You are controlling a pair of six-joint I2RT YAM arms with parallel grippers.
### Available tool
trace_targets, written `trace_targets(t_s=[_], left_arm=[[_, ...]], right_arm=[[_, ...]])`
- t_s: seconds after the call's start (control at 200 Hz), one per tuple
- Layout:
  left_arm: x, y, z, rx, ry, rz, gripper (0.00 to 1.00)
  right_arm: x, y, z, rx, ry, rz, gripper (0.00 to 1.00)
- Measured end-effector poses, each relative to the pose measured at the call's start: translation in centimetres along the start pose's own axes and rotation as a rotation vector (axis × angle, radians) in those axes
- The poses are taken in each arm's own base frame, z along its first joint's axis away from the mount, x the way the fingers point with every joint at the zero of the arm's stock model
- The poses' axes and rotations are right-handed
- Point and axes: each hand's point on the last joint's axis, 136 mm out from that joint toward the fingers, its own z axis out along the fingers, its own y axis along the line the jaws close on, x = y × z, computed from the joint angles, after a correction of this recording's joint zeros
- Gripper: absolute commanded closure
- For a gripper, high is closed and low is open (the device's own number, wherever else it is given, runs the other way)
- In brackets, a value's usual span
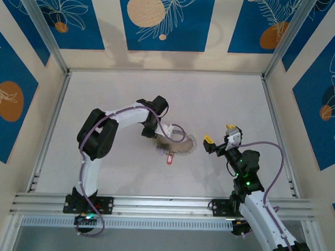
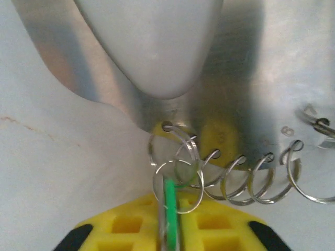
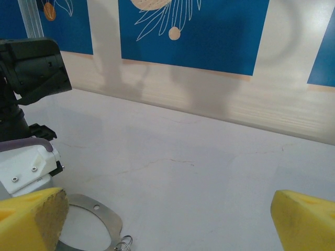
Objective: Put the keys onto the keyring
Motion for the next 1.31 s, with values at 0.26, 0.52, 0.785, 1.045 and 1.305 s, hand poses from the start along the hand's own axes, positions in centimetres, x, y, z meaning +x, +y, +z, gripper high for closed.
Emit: trace_targets(t_s=[0.26, 0.52, 0.785, 1.045, 1.305], left_arm=[[1.8, 1.6, -0.3, -0.096, -0.024, -0.139, 0.78], [9.3, 3.7, -1.5, -0.22, 0.01, -0.436, 0.78], [10.4, 5.8, -6.9, -0.404, -0.135, -0.692, 0.74], [12.2, 2.8, -12.8, -0.607, -0.411, -0.967, 0.0], [15.2, -1.3, -11.6, -0.734, -0.456, -1.134, 0.0]], right_arm=[[0.4, 0.0, 0.1, 0.0, 0.015, 0.003, 0.01], [0.8, -0.1, 0.2, 0.0, 0.03, 0.004, 0.01], [1.5, -0.1, 0.3, 0.001, 0.059, 0.01, 0.01], [1.9, -1.0, 0.7, 0.045, 0.078, 0.012, 0.01], [5.2, -2.7, 1.7, 0.131, 0.191, 0.026, 0.01]])
